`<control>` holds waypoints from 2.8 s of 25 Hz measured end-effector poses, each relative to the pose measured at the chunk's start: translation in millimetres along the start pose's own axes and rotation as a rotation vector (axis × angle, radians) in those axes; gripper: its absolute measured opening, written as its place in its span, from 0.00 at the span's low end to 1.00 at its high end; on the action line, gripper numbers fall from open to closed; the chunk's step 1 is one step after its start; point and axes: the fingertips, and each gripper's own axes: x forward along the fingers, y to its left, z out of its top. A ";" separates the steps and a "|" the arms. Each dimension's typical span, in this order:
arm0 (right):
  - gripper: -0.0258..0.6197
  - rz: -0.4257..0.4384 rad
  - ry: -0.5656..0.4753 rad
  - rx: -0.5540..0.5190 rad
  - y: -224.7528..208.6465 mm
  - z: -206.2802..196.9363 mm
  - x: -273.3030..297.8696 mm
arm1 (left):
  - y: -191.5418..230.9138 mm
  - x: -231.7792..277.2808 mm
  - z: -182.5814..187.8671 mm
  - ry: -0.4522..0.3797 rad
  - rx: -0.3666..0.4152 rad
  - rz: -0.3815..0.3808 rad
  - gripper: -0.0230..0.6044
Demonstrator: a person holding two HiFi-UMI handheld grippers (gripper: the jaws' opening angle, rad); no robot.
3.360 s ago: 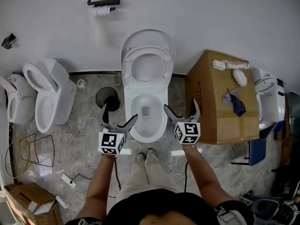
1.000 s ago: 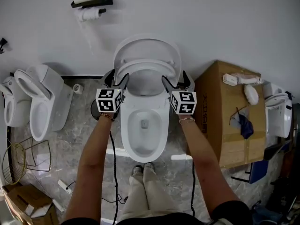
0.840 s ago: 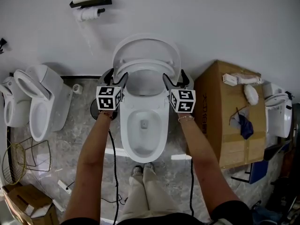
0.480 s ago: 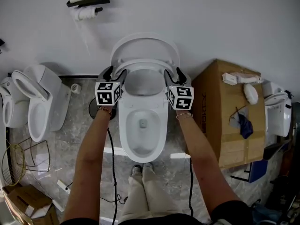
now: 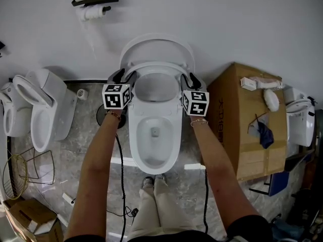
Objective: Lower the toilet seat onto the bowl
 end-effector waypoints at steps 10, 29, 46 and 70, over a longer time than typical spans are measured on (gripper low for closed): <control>0.19 0.044 -0.004 0.067 -1.4 -1.9 0.0 | -9.9 0.1 -2.2 0.055 0.150 -0.038 0.29; 0.19 0.070 -0.052 0.173 10.4 -12.3 -38.0 | -22.2 -36.7 -13.9 0.030 0.073 -0.104 0.25; 0.20 0.088 -0.108 0.194 27.9 -27.1 -90.6 | -41.8 -85.6 -33.2 -0.070 0.084 -0.131 0.25; 0.21 0.099 -0.157 0.216 47.7 -54.8 -149.7 | -67.1 -141.6 -66.2 -0.108 0.126 -0.149 0.26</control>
